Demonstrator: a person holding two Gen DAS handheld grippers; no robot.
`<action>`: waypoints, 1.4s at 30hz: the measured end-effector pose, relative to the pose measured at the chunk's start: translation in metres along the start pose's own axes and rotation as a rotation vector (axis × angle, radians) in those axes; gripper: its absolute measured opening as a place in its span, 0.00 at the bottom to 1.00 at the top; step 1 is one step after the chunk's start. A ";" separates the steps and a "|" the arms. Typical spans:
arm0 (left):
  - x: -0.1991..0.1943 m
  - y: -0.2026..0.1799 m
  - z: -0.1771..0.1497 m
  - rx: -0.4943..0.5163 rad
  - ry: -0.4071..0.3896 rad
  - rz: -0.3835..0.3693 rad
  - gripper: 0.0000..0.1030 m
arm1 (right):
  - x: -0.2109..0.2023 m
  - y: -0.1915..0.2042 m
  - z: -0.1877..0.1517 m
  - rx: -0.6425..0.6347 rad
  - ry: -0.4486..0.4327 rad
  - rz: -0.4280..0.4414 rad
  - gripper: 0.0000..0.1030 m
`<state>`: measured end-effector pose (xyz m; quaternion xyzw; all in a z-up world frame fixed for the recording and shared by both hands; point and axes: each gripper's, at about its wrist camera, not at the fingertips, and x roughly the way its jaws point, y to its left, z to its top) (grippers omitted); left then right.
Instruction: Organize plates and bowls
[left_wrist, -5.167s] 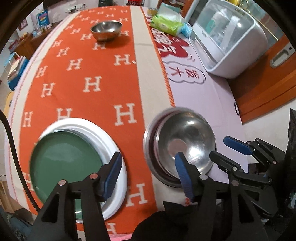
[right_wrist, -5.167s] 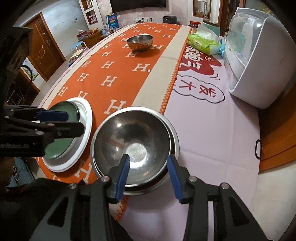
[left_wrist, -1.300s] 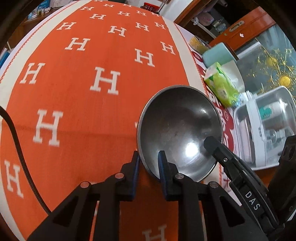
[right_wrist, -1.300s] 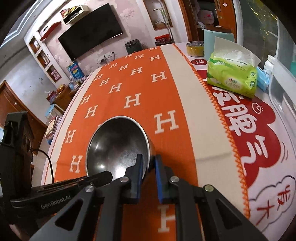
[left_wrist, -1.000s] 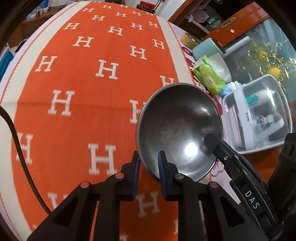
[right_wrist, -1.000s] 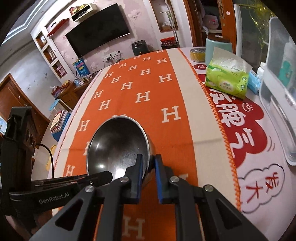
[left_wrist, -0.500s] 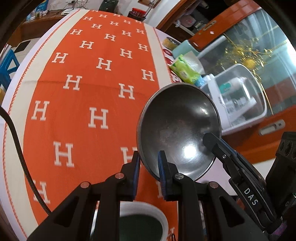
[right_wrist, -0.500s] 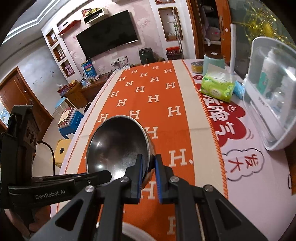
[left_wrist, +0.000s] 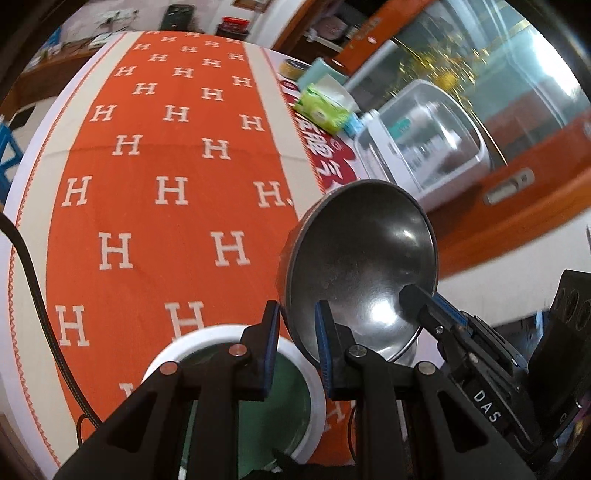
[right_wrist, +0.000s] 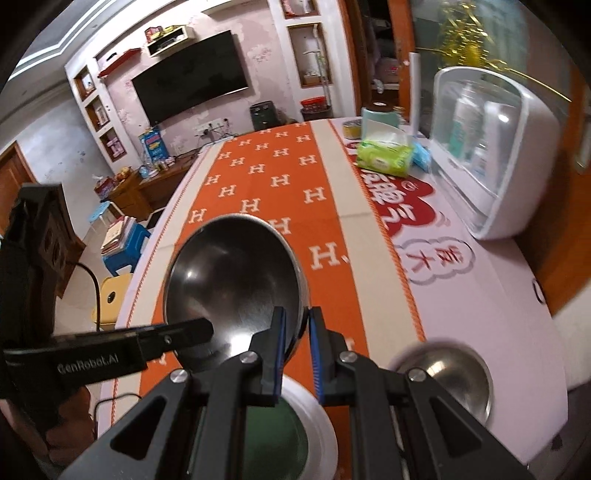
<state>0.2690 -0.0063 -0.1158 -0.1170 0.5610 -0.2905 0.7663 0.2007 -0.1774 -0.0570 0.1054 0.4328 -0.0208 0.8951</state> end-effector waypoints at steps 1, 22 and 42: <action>-0.001 -0.006 -0.005 0.022 0.011 -0.001 0.17 | -0.006 -0.002 -0.007 0.012 0.002 -0.014 0.12; 0.036 -0.099 -0.070 0.206 0.177 -0.025 0.17 | -0.069 -0.068 -0.066 0.138 0.003 -0.104 0.12; 0.108 -0.154 -0.084 0.115 0.295 0.043 0.18 | -0.053 -0.150 -0.066 0.109 0.183 -0.062 0.12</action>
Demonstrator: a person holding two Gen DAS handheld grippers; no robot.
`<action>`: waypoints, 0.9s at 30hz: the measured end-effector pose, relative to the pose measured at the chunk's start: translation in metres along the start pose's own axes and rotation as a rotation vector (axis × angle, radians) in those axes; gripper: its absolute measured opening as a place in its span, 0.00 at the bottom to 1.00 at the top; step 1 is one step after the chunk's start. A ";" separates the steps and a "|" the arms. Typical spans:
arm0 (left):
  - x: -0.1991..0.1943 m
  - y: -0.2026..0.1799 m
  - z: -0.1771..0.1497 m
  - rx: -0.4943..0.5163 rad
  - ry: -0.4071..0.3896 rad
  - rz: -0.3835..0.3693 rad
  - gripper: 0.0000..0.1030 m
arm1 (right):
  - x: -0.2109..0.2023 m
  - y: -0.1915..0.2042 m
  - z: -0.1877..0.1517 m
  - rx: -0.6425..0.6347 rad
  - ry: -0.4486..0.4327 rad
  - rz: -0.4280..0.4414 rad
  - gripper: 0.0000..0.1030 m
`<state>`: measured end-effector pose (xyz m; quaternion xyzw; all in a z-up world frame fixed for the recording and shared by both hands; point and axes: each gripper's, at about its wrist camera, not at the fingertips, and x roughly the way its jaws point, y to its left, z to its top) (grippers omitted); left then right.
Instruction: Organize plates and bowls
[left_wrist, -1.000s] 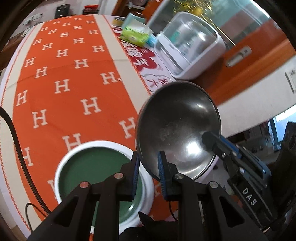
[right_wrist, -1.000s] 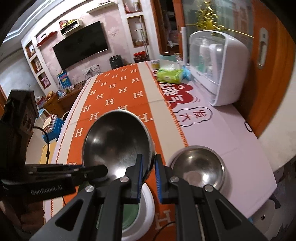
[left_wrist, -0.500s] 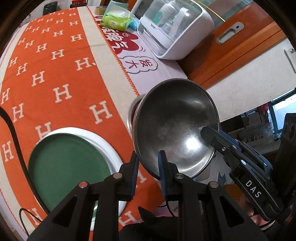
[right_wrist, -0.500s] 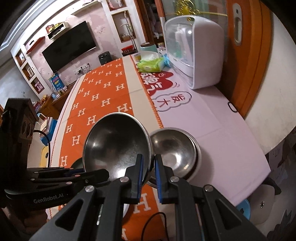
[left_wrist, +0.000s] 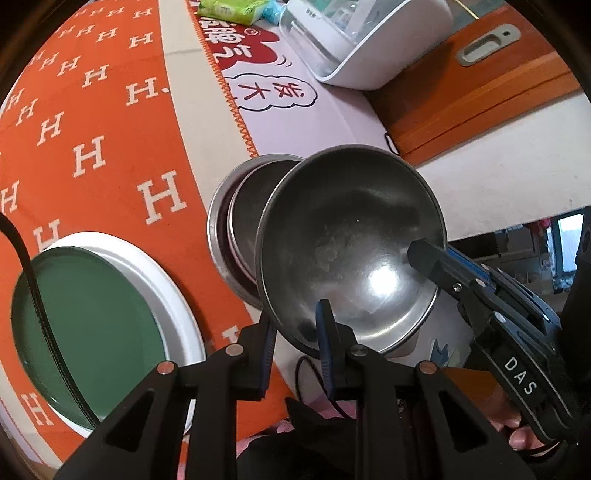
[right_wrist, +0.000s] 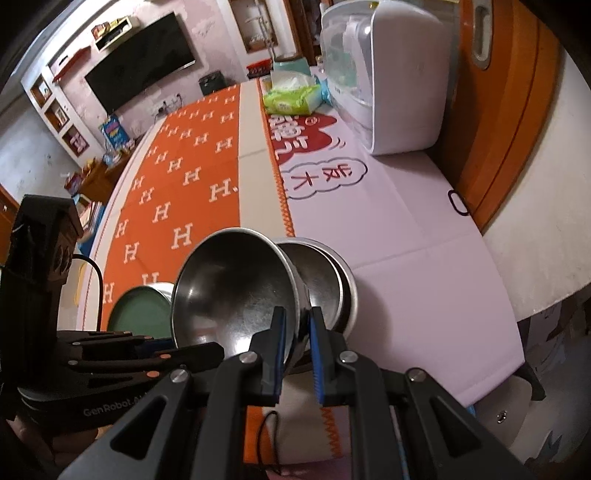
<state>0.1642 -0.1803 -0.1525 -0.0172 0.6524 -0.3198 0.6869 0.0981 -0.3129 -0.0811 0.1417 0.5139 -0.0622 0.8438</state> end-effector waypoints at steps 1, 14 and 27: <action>0.003 -0.002 0.002 -0.011 0.001 0.009 0.18 | 0.004 -0.005 0.002 -0.001 0.016 0.006 0.12; 0.026 -0.010 0.013 -0.162 -0.014 0.083 0.19 | 0.048 -0.037 0.024 -0.092 0.184 0.108 0.14; 0.032 -0.011 0.020 -0.222 -0.020 0.165 0.24 | 0.084 -0.045 0.041 -0.125 0.302 0.201 0.15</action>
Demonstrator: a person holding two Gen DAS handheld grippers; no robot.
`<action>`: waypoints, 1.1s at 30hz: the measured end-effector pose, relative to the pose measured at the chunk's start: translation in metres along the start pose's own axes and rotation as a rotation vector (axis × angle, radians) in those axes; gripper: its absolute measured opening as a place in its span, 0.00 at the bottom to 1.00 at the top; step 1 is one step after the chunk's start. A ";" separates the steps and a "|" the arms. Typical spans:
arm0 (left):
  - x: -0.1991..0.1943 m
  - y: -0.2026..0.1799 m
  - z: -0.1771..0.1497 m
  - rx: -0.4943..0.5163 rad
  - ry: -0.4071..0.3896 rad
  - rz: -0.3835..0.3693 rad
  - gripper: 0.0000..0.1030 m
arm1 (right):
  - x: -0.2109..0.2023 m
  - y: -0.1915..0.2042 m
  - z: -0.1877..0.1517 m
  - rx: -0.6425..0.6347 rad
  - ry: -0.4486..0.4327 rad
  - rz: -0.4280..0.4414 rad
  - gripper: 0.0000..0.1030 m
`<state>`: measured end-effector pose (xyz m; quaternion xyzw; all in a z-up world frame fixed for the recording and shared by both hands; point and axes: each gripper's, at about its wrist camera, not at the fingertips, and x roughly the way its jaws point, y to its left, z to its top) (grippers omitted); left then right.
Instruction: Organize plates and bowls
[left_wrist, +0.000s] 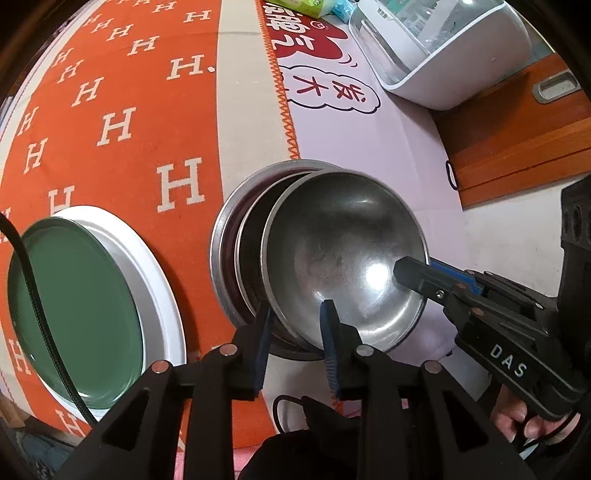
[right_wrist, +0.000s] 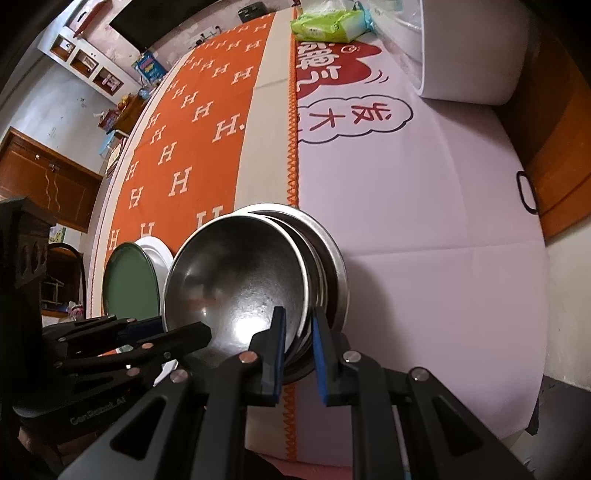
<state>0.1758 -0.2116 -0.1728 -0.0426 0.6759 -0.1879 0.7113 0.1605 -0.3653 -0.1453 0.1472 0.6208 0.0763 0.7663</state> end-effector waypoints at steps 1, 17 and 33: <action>-0.001 -0.001 0.000 0.001 -0.004 0.004 0.25 | 0.002 -0.003 0.002 0.003 0.012 0.011 0.15; -0.037 -0.007 -0.012 0.050 -0.220 0.063 0.59 | 0.002 -0.039 -0.004 0.124 0.010 0.188 0.38; 0.002 0.015 -0.009 -0.083 -0.098 0.112 0.75 | 0.029 -0.063 -0.018 0.258 0.063 0.301 0.55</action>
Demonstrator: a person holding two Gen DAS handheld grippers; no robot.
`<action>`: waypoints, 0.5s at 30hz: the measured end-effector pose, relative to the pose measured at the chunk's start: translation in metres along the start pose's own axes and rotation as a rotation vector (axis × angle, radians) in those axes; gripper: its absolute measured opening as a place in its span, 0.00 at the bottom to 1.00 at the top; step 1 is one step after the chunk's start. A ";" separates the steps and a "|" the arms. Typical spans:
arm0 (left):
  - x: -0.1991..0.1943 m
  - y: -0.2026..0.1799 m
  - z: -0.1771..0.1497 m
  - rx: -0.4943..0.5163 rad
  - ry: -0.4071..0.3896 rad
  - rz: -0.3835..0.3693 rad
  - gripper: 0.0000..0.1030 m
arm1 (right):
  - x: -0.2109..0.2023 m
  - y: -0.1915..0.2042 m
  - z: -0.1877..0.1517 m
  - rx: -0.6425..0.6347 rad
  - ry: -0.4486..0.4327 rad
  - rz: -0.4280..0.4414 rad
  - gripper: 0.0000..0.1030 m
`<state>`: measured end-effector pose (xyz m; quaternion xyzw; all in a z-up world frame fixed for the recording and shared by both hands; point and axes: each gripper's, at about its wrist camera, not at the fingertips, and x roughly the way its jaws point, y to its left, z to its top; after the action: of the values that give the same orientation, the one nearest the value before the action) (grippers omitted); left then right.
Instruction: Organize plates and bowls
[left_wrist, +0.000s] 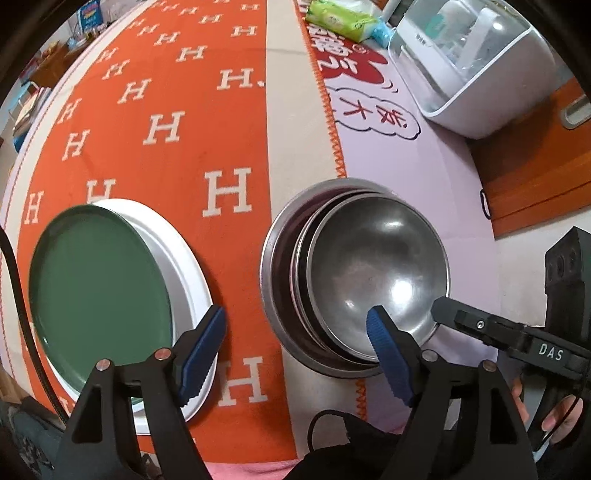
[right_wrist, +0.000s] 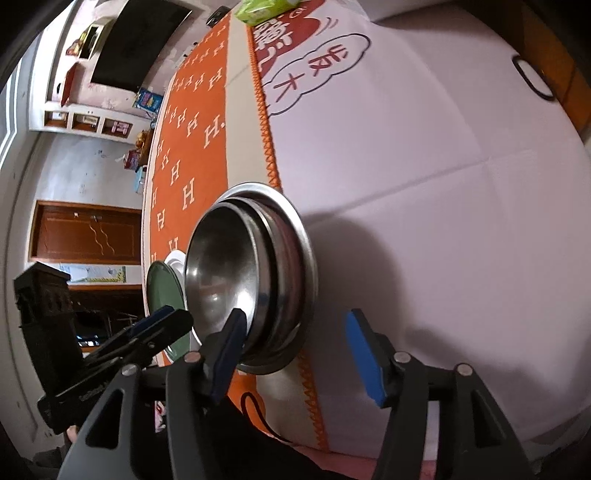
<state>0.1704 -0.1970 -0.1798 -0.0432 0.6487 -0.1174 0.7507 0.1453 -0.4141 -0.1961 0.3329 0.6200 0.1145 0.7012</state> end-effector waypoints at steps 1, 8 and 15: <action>0.003 0.000 0.000 -0.002 0.009 -0.002 0.75 | 0.000 -0.002 0.001 0.009 0.000 0.006 0.55; 0.022 0.003 0.006 -0.024 0.074 -0.029 0.75 | 0.008 -0.010 0.008 0.051 0.021 0.022 0.55; 0.041 0.001 0.015 -0.034 0.129 -0.069 0.75 | 0.010 -0.019 0.019 0.085 0.024 0.031 0.55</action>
<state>0.1906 -0.2069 -0.2175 -0.0708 0.6958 -0.1346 0.7019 0.1602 -0.4292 -0.2157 0.3706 0.6275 0.1030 0.6769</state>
